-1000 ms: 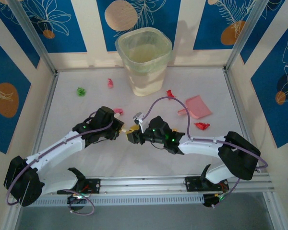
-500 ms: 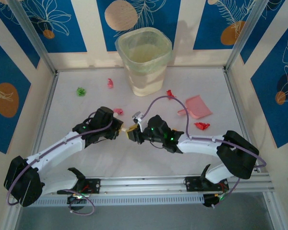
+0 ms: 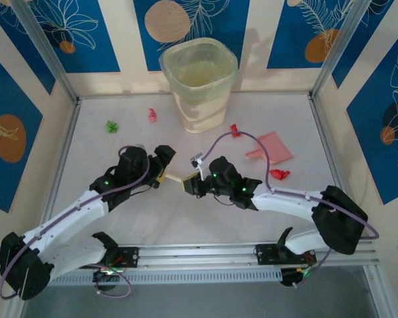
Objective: Sweep away the paper scraps from the table
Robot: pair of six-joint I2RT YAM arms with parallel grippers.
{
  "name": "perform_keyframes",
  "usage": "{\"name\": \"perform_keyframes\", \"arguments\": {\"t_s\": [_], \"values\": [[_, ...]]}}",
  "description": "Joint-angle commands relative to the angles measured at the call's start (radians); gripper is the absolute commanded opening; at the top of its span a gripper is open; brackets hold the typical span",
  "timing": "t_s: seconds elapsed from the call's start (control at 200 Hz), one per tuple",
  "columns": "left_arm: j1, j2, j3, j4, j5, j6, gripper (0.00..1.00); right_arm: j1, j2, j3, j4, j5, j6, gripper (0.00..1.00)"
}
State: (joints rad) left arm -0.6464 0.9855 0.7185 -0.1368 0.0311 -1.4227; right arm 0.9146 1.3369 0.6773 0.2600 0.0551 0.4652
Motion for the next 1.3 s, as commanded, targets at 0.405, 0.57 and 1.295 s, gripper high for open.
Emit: {"name": "perform_keyframes", "arguments": {"t_s": [0.405,0.57,1.295], "values": [[-0.018,-0.448,-0.064,0.077,0.131,0.801,0.99,-0.091,-0.509,0.026,-0.471,-0.024,0.144,0.0],[-0.018,-0.481,-0.071,0.027,0.079,0.848,1.0,-0.166,-0.676,0.062,-0.606,0.032,0.187,0.0],[-0.253,0.532,0.384,0.445,0.373,1.174,1.0,-0.466,-0.773,0.22,-0.953,0.743,0.442,0.0]]}}
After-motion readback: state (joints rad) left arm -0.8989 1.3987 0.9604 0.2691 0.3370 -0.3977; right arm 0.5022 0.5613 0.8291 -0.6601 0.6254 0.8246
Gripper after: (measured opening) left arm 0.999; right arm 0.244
